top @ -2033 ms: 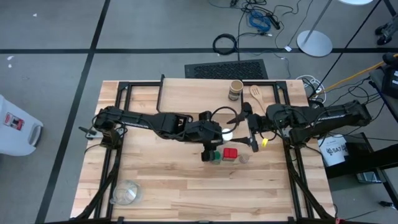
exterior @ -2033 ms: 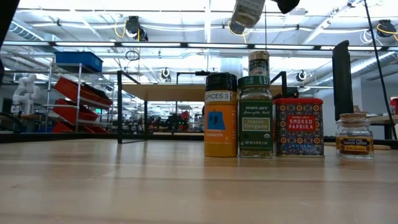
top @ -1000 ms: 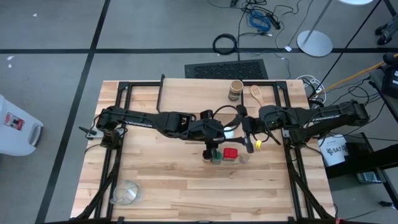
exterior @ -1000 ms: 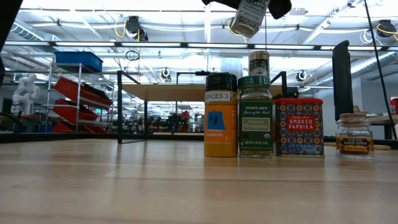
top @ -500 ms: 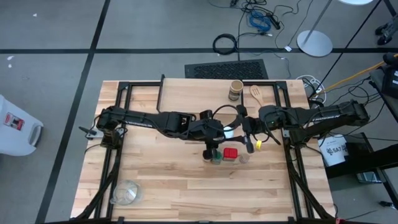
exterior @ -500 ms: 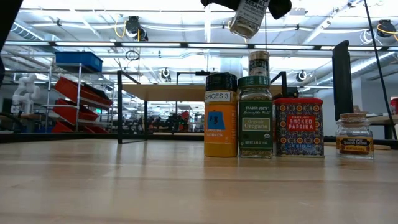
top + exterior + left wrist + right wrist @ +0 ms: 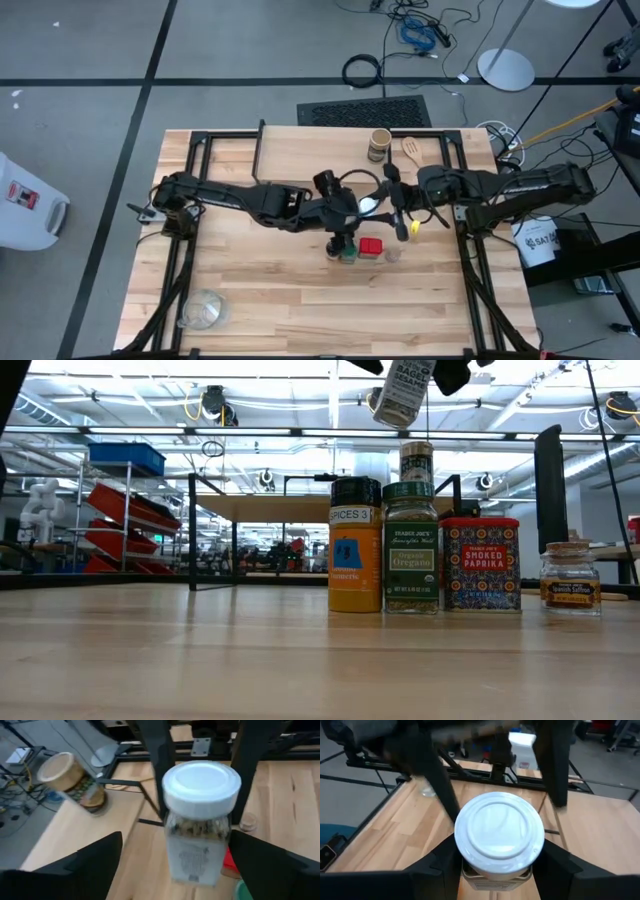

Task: Shelf spices
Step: Put the white seasoning bottle on the shelf

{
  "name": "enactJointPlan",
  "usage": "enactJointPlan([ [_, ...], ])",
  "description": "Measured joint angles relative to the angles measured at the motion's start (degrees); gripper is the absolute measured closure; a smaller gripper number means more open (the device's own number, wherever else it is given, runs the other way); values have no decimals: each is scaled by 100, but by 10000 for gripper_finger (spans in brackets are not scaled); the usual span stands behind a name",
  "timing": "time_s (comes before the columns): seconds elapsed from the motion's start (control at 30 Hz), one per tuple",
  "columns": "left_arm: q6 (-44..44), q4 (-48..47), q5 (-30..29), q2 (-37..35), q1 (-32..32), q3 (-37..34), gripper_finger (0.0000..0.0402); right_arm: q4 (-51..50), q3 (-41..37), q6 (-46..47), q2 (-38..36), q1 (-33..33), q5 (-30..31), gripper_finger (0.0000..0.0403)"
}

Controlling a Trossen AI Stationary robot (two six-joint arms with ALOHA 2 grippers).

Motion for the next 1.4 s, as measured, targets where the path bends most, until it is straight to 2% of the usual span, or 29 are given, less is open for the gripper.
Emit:
enactJointPlan([
  [0.23,-62,-284,-553,-355,-204,11,29,-745,372,-23,-140,-363,27,225],
  [0.4,-206,-649,-1140,-514,-373,11,29,-1361,935,-176,-119,-726,28,225],
  [0.53,-199,-786,-1314,-518,-451,11,29,-1714,1559,-344,17,-1116,-125,225],
  [0.7,-199,-773,-1368,-520,-430,11,29,-2158,2505,-699,544,-1682,-374,225],
  [0.97,-154,-775,-1480,-520,-445,11,29,-3133,3815,-1362,1901,-2668,-1230,225],
  [1.13,-212,-994,-1484,-520,-447,9,29,-3537,4149,-1722,2500,-3034,-1407,224],
  [1.3,-364,-1208,-1484,-520,-446,7,29,-3524,4167,-1998,2772,-3302,-1782,224],
  [1.4,-501,-1315,-1482,-520,-445,7,29,-3555,4168,-2085,2861,-3418,-1808,223],
])
